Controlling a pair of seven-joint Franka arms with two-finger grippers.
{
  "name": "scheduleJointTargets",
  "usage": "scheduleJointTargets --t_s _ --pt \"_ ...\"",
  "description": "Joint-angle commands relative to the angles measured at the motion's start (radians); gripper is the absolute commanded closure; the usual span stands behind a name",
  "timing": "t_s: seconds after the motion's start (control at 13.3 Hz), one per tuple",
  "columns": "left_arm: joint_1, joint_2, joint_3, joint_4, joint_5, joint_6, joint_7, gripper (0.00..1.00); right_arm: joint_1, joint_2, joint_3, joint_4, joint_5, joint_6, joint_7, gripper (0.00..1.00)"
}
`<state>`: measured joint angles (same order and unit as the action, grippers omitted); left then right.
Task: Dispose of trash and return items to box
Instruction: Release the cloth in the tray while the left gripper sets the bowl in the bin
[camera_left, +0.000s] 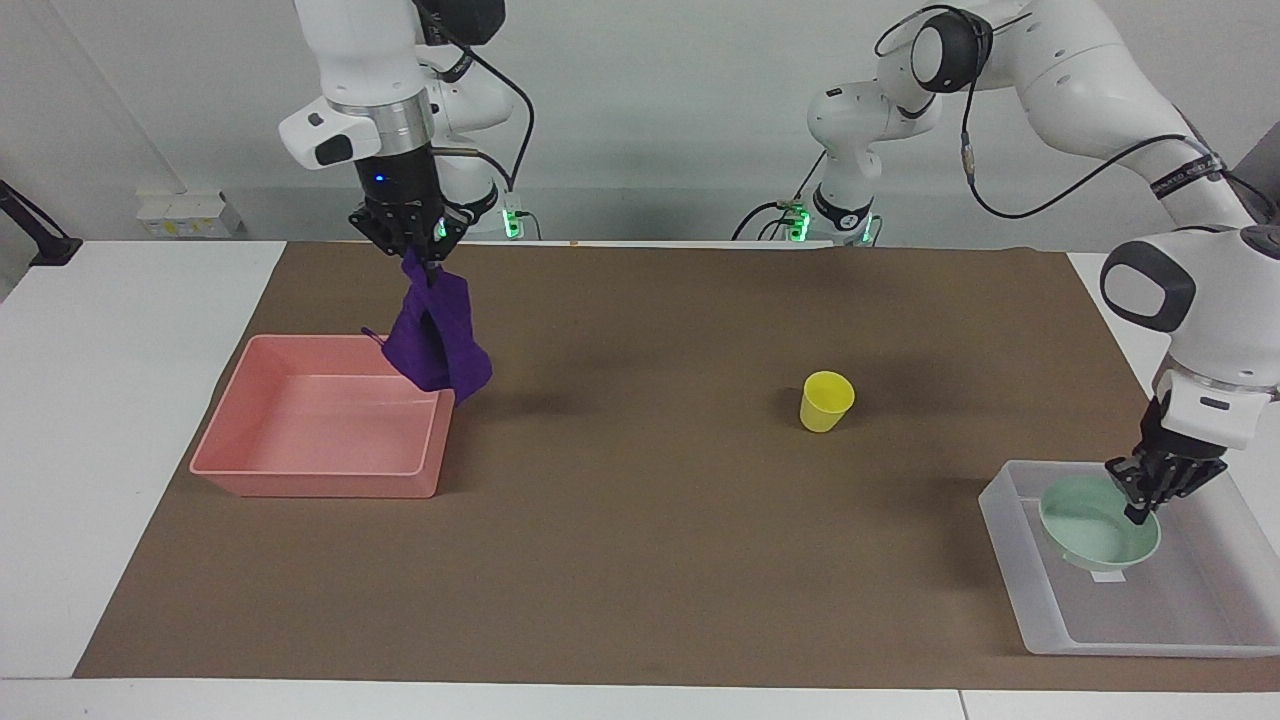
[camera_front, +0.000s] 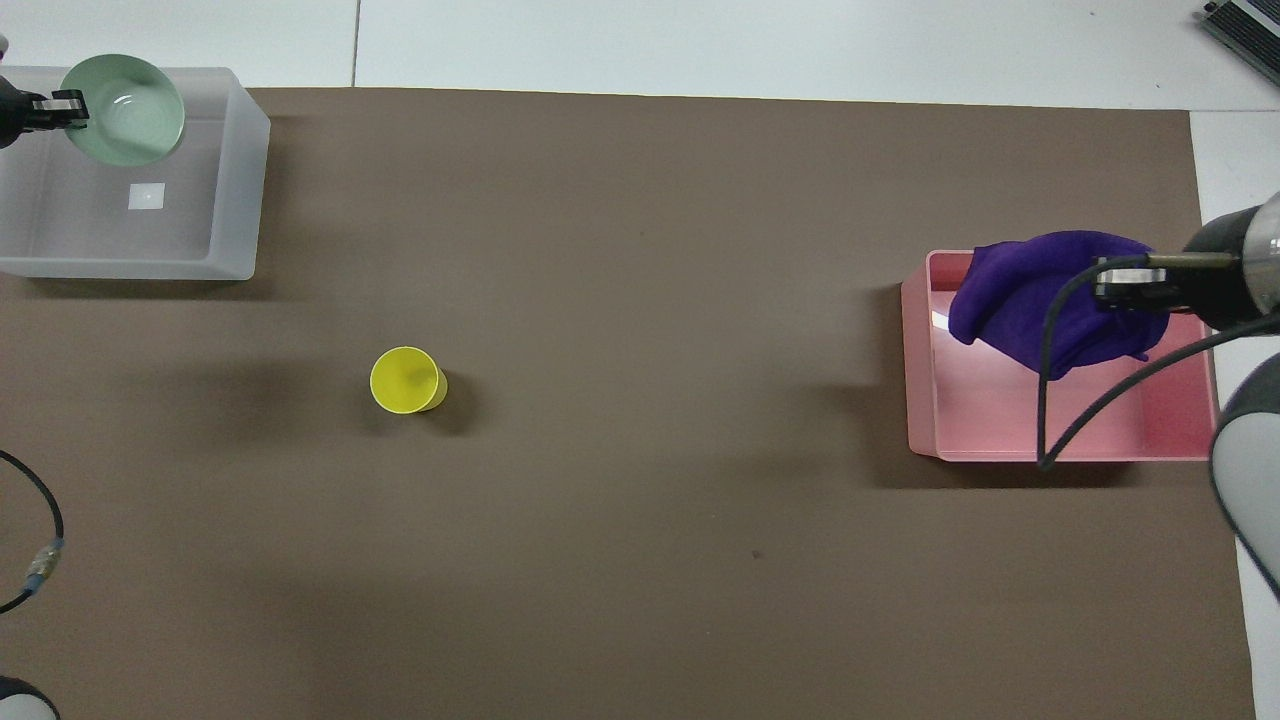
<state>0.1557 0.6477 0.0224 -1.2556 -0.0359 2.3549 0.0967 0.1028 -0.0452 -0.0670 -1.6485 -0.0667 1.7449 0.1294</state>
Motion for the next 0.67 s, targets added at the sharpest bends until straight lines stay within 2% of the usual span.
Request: scheduleJointTargets --t_s 0.0,0.3,0.38,0.45,0.6 --pt "-0.001 0.061 0.019 0.053 0.004 0.055 -0.017 1.00 -0.086 -0.067 0.010 -0.187 -0.004 0.134 -0.105 1.00" --pt "0.001 0.041 0.045 -0.066 0.039 0.136 -0.015 1.00 -0.118 -0.061 0.009 -0.387 -0.004 0.298 -0.128 1.00" --pt "-0.002 0.017 0.054 -0.124 0.057 0.164 -0.009 1.00 -0.127 -0.050 0.009 -0.430 -0.004 0.345 -0.128 1.00" --pt "-0.002 -0.002 0.053 -0.172 0.070 0.176 -0.008 1.00 -0.130 -0.023 0.009 -0.463 -0.004 0.407 -0.125 1.00" --pt "-0.005 -0.019 0.053 -0.203 0.070 0.169 -0.006 1.00 -0.158 0.053 0.009 -0.491 -0.004 0.507 -0.123 1.00"
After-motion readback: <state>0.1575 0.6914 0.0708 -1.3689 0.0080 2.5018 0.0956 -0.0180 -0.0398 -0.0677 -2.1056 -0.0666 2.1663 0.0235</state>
